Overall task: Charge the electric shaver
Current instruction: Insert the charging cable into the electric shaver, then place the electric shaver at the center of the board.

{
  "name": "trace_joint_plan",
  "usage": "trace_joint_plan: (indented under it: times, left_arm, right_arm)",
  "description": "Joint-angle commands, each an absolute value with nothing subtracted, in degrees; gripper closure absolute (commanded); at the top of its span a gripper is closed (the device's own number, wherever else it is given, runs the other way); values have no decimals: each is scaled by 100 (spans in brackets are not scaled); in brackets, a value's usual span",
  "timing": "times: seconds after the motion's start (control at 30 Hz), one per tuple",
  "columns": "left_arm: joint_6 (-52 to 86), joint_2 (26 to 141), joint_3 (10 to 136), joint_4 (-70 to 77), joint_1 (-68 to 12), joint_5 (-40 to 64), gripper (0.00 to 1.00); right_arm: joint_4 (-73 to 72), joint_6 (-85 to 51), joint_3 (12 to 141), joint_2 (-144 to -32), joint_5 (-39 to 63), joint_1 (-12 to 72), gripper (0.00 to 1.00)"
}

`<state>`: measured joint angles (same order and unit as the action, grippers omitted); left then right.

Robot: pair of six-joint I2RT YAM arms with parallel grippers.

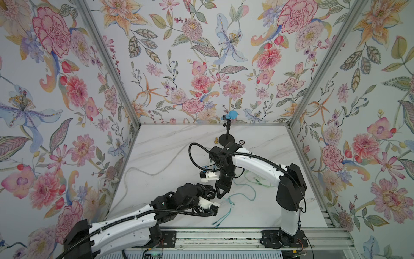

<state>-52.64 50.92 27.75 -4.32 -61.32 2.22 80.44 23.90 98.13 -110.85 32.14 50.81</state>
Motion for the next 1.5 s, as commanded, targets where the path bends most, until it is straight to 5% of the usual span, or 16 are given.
trace_joint_plan:
  times: [0.0,0.5,0.77,1.47]
  left_arm:
    - [-5095,5163,2826,583,-6584,1512,100]
    - [-4507,5046,2281,1066,-6502,1100,100]
    - [-4245,4793,1922,744,-6124,984,100]
    - [-2552,6377,2749,563,-4798,1011,100]
  right_arm:
    - [6267,2641,10318,-11171,3908,5055,100]
    - [6111,2393,9706,-10544,3699,4803,100]
    - [5958,2034,8843,-9752,3538,4539,64]
    - [2507,145,6362,-7320,1434,3175,57]
